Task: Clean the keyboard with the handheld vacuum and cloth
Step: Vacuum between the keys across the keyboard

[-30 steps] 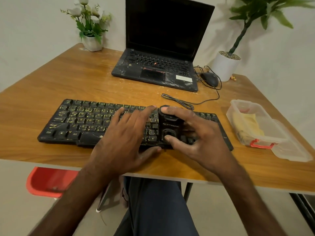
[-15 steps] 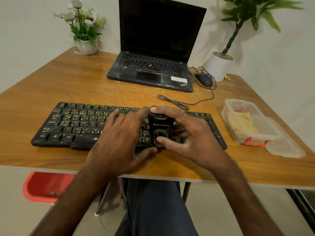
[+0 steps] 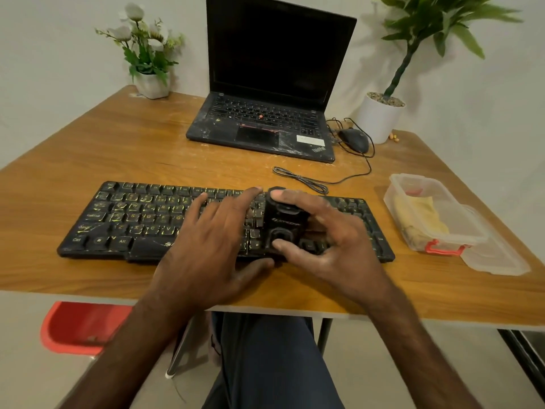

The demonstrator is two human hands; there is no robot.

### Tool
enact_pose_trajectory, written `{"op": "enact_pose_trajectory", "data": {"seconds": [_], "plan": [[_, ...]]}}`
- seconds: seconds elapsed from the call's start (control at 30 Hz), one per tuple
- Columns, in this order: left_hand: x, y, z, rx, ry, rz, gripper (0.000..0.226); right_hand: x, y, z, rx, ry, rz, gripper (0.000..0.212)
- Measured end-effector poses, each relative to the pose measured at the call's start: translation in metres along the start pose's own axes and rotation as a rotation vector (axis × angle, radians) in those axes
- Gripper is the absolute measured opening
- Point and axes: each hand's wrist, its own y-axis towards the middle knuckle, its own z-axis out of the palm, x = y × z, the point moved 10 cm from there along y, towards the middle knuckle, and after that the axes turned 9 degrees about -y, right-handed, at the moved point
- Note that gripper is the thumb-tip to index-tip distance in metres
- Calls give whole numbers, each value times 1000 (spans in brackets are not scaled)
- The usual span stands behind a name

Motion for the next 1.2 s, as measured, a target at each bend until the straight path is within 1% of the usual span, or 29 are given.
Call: {"op": "enact_pose_trajectory", "data": {"seconds": [0.13, 0.23, 0.3, 0.4, 0.47, 0.57, 0.7, 0.77, 0.87, 0.97, 1.1, 1.2], "plan": [[2, 1, 2, 12, 32, -13, 99, -11, -4, -23, 109, -48, 30, 68], [2, 1, 2, 16, 22, -11, 99, -9, 5, -16, 176, -53, 21, 66], [1, 0, 1, 7, 5, 0, 96, -1, 12, -3, 152, -75, -15, 65], [-2, -1, -1, -8, -3, 8, 91, 8, 13, 10, 48, 6, -52, 67], [-1, 0, -1, -6, -1, 6, 93, 5, 9, 5, 9, 29, -44, 70], [0, 0, -1, 0, 31, -2, 99, -10, 2, -15, 47, -17, 10, 69], [0, 0, 0, 6, 24, -4, 99, -15, 3, -25, 140, -27, 29, 69], [0, 0, 1, 6, 24, -1, 98, -7, 8, -13, 136, -4, -2, 67], [-1, 0, 1, 5, 9, 7, 94, 4, 12, 7, 72, 2, -48, 69], [-1, -1, -2, -11, -12, 9, 94, 1, 7, 4, 32, 22, -35, 70], [0, 0, -2, -8, 20, 2, 98, -15, 2, -25, 109, -3, 27, 68], [0, 0, -1, -5, 10, 0, 99, -13, 6, -25, 154, -11, 16, 68]]}}
